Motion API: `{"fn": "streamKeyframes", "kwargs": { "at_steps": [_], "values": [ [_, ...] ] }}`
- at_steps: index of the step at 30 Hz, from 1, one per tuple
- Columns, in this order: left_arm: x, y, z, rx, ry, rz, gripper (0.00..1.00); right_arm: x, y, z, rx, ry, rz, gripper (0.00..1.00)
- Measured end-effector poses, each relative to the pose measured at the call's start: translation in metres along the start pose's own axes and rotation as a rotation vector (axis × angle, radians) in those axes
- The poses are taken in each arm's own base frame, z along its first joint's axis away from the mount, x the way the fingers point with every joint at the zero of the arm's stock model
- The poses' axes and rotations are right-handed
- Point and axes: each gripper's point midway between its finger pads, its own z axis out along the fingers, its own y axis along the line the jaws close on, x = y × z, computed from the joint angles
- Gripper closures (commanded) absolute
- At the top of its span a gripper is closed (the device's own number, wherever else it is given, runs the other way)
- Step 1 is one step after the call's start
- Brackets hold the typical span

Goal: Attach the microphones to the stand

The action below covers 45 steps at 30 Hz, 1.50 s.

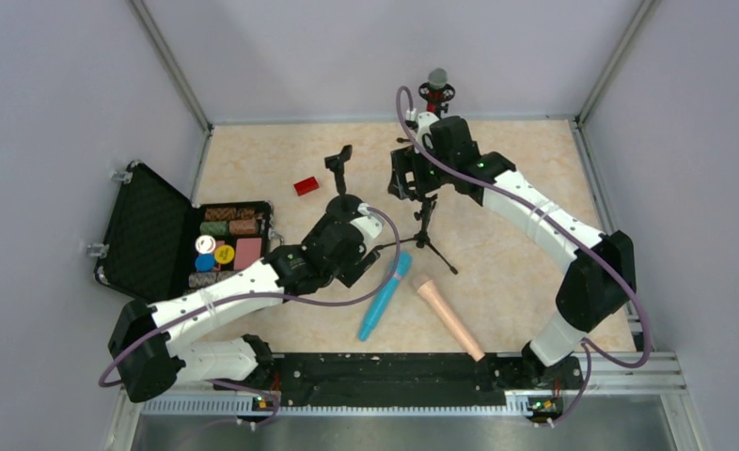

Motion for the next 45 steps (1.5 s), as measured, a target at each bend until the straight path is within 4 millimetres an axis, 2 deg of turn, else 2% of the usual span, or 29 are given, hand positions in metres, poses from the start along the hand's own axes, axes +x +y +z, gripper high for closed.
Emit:
{"fn": "streamKeyframes", "kwargs": {
  "at_steps": [7,19,29,33,36,45],
  "values": [
    [0.0,-0.001,0.0,0.002,-0.001,0.005,0.01,0.005,0.014,-0.001,-0.04,0.029,-0.018,0.2],
    [0.0,-0.001,0.0,0.002,-0.001,0.006,0.01,0.013,0.019,-0.003,-0.079,0.064,-0.029,0.21],
    [0.0,0.0,0.0,-0.002,-0.001,0.006,0.01,0.014,0.035,-0.006,-0.162,0.07,-0.036,0.21],
    [0.0,0.0,0.0,-0.002,-0.001,0.006,0.01,0.008,0.04,-0.009,-0.188,0.043,-0.044,0.19],
    [0.0,0.001,0.0,-0.006,0.0,0.007,0.01,0.001,0.044,-0.018,-0.201,-0.005,-0.053,0.17],
    [0.0,0.003,-0.001,-0.02,0.002,0.011,0.01,-0.026,0.047,-0.066,-0.186,-0.262,-0.081,0.15]
  ]
}}
